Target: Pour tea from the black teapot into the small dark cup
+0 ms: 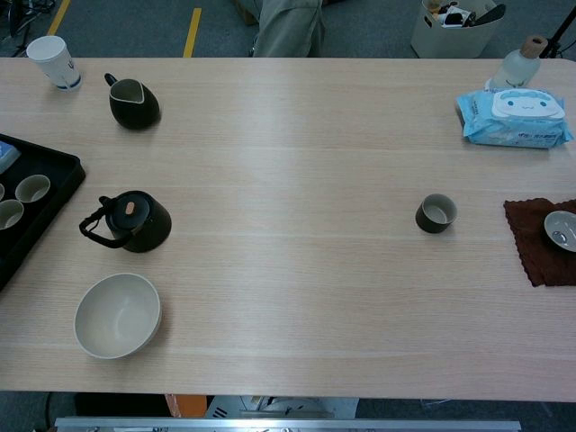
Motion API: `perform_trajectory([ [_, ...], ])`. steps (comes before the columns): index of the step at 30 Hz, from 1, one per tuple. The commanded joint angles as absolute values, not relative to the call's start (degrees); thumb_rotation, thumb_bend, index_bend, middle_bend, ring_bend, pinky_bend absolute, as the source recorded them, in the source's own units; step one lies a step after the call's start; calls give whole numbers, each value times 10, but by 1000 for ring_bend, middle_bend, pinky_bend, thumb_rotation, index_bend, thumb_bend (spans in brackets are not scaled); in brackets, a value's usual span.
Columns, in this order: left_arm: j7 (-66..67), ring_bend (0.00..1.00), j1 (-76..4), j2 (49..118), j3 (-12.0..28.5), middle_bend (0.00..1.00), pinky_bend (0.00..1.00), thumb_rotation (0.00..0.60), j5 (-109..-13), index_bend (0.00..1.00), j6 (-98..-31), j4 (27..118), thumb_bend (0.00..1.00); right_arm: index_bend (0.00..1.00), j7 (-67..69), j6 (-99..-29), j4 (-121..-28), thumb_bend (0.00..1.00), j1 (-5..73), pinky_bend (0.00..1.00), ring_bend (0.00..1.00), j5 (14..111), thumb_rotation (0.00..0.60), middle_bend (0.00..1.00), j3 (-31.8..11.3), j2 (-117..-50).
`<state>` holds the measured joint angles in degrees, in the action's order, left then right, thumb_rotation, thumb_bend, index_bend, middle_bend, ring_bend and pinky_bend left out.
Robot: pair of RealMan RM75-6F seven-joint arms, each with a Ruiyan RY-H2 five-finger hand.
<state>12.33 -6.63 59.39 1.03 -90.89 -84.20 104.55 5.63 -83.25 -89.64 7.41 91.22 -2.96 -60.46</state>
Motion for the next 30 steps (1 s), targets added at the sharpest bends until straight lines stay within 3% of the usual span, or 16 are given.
perform_trajectory([
  [1, 119, 179, -76, 585, 5, 201, 163, 600, -921, 177, -827, 1051, 211, 337, 52, -831, -898, 63, 80, 284, 263, 907, 600, 325, -36, -605],
  [19, 125, 175, -174, 605, -6, 166, 161, 600, -950, 128, -674, 1065, 211, 337, 36, -809, -912, 62, 102, 284, 263, 876, 600, 325, -56, -599],
  [25, 153, 69, -210, 628, -8, 72, 128, 600, -923, 11, -605, 1063, 211, 337, 32, -805, -913, 63, 103, 283, 263, 870, 600, 325, -55, -600],
  [30, 187, 3, -226, 650, -10, 9, 91, 600, -905, 0, -577, 1045, 211, 337, 33, -805, -912, 62, 102, 284, 263, 868, 600, 325, -53, -600],
])
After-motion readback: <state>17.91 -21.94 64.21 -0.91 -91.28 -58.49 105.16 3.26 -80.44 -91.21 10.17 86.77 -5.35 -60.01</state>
